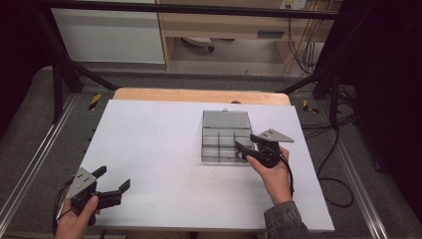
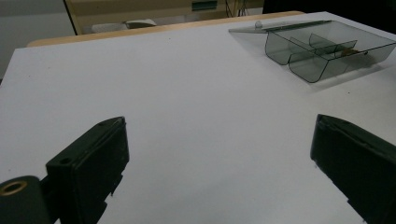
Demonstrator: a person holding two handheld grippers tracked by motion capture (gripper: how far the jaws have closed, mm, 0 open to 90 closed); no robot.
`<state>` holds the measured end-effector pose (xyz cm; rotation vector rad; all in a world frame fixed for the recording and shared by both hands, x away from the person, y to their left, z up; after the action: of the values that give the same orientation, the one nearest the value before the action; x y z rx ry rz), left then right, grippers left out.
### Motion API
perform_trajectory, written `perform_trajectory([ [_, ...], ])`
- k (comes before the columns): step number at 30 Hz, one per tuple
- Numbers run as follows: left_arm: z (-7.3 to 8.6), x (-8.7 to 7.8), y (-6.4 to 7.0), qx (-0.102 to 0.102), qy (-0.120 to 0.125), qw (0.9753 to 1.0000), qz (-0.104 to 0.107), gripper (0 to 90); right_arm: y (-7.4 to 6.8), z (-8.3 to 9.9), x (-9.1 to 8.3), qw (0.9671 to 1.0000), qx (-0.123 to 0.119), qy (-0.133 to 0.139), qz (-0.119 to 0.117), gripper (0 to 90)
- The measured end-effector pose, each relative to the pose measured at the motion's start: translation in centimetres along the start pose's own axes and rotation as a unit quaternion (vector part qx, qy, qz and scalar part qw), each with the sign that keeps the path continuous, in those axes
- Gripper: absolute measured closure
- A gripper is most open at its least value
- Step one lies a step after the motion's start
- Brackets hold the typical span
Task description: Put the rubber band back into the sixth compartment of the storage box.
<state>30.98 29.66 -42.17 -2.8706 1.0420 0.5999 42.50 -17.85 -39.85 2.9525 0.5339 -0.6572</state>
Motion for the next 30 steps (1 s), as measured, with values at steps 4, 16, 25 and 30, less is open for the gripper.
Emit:
perform_trajectory([
  [4,-0.1,-0.3,0.0,-0.004,0.006,1.0000,-0.002,4.6,0.3,-0.1,-1.6,0.9997,-0.007,0.016,0.017,8.9],
  [16,-0.2,-1.1,-0.1,-0.022,0.022,0.9995,-0.001,4.6,2.9,2.1,-5.8,0.9987,0.005,0.040,0.032,5.1],
  [25,-0.2,-1.2,-0.1,-0.024,0.024,0.9994,-0.001,4.6,4.4,4.3,-7.3,0.9980,0.004,0.045,0.044,4.6],
  [30,-0.2,-1.2,-0.1,-0.023,0.023,0.9995,-0.001,4.6,4.9,5.2,-7.8,0.9981,0.001,0.041,0.046,4.0],
])
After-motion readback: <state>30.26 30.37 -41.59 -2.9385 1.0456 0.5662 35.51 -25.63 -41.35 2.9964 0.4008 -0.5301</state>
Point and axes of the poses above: each handheld gripper's, and its own axes: x roughly forward along the jaws, z roughly out of its underside, y roughly to its right, the point moved 2 cm from there along x, roughly forward along the jaws, and after that the axes turned 11 degrees about z, right-handed, at the moved point
